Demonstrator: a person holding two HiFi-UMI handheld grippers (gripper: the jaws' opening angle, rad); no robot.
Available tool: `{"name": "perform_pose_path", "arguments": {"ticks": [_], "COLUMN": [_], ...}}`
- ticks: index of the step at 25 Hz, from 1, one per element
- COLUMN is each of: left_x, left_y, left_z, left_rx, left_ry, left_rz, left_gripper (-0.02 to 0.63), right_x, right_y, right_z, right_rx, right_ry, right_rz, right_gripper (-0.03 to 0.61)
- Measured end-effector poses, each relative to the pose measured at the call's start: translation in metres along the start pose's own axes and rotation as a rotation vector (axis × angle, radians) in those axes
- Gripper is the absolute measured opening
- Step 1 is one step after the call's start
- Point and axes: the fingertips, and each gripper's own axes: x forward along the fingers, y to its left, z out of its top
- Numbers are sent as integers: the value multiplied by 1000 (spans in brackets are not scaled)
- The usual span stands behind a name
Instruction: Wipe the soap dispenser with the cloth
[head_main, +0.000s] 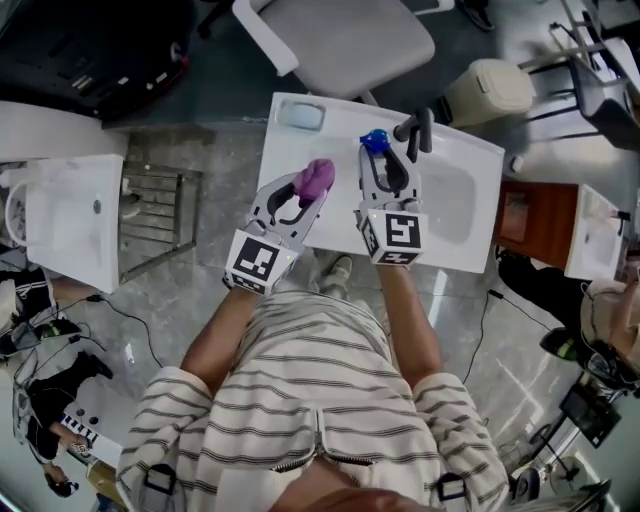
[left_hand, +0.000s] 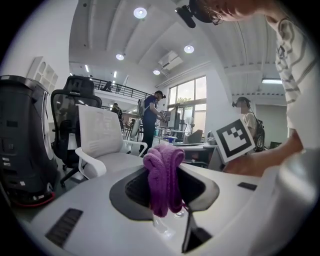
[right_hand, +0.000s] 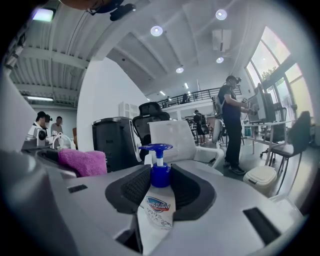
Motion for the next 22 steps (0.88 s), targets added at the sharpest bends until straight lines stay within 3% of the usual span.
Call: {"name": "perform_pose_path", "arguments": {"ticks": [8, 22], "left_x": [6, 17], "left_y": [25, 45], "left_z": [-18, -45], "left_rx": [-45, -101], "left_ry": [28, 72], "left_rz": [20, 0], "left_gripper": [129, 129], "right_x": [44, 111], "right_y": [-4, -12], "right_z": [-35, -78], "right_rx": [-22, -45], "right_ry": [70, 104], "right_rz": [-3, -12], "right_gripper": [135, 135]}}
